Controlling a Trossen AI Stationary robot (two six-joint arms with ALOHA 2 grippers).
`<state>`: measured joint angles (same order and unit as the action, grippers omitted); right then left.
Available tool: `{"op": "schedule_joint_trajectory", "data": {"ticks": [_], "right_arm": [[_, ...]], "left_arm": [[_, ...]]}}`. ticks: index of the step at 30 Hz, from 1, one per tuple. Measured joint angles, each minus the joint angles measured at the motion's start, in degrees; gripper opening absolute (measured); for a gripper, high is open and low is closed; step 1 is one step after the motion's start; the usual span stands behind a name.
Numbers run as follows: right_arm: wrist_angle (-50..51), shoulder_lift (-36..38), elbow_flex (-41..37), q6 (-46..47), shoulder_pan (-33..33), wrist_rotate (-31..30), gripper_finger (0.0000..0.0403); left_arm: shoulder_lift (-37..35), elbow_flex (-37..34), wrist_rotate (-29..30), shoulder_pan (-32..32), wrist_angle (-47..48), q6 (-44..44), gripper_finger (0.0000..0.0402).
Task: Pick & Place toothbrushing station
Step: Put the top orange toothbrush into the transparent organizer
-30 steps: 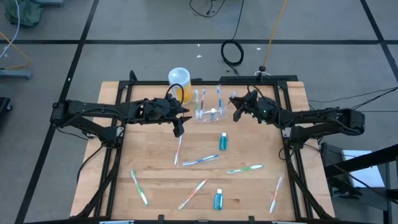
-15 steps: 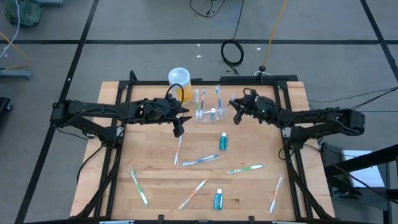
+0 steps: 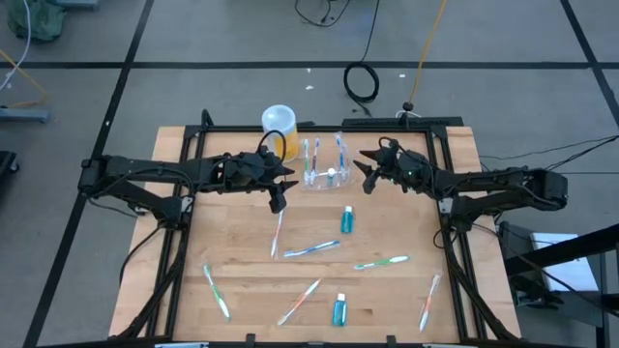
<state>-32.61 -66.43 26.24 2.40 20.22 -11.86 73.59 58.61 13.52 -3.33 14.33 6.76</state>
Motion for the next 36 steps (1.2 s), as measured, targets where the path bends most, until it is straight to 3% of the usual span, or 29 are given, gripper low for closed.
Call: {"op": "schedule_joint_trajectory", "data": {"ticks": [11,20,30,36], "right_arm": [[-11.8,0.0,0.0,-1.6,-5.4,0.4,0.0198],[-20.1,0.0,0.0,-3.1,-11.6,10.5,0.0187],[-20.5,0.0,0.0,-9.0,-14.4,10.5,0.0187],[-20.2,0.0,0.0,-9.1,-14.4,10.5,0.0187]], "left_arm": [[0.0,0.0,-1.0,0.1,0.1,2.3,0.0157],[0.0,0.0,-1.6,0.1,-2.5,2.2,0.0157],[0.0,0.1,-2.1,0.1,-7.6,1.2,0.0157],[0.0,0.1,-4.6,0.1,-1.0,-3.2,0.0157]]}}
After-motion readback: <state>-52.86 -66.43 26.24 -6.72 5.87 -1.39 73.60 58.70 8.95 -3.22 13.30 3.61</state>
